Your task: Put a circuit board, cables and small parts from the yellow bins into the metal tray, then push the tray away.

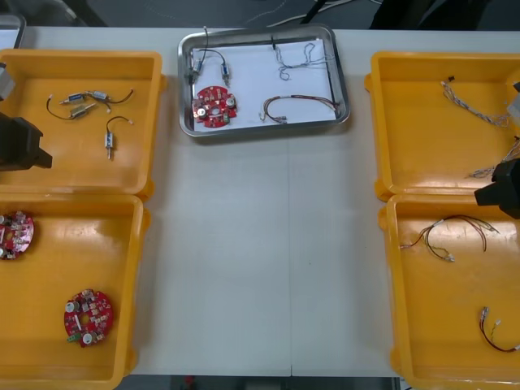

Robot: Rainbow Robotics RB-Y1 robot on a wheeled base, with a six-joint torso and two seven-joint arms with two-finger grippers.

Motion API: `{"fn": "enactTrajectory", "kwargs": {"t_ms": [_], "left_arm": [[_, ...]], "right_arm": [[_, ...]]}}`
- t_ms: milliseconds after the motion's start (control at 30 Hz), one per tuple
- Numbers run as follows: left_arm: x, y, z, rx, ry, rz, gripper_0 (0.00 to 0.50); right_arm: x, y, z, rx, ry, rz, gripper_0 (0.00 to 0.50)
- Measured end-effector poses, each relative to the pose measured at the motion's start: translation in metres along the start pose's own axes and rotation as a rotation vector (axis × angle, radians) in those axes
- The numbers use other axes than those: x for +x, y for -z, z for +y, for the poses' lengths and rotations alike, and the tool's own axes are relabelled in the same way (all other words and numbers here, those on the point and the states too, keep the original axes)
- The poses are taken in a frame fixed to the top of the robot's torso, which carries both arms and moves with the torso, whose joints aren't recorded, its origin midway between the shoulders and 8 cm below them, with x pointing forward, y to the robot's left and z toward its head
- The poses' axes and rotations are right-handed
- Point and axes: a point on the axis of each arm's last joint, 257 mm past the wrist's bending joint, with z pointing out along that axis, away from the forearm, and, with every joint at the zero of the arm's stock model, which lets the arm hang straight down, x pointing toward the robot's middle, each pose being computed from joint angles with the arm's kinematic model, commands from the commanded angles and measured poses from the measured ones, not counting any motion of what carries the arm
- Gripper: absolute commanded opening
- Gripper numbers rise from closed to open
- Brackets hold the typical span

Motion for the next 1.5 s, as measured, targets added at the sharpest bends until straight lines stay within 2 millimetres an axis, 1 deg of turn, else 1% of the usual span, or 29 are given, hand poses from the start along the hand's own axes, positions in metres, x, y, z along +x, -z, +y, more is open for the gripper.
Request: {"fn": "enactTrajectory", "kwargs": {"t_ms": [167,267,500,1033,1500], "left_arm": [[0.000,0.000,0.000,0.000,0.000,0.000,0.500],[0.000,0.000,0.000,0.000,0.000,0.000,0.500],[0.000,0.000,0.000,0.000,0.000,0.000,0.500],[0.000,0.000,0.000,0.000,0.000,0.000,0.500],[0.000,0.000,0.000,0.000,0.000,0.000,0.500]], "right_arm": [[0.008,0.002,-0.020,0.033,-0.057,-0.003,0.500],[0.012,0.002,-0.027,0.049,-0.078,0.000,0.500],[0.014,0.002,-0.036,0.056,-0.150,0.000,0.500],[0.017,-0.006,-0.058,0.052,-0.246,0.037,0.500],[0.018,-0.007,-0.064,0.057,-0.264,0.049,0.500]]}}
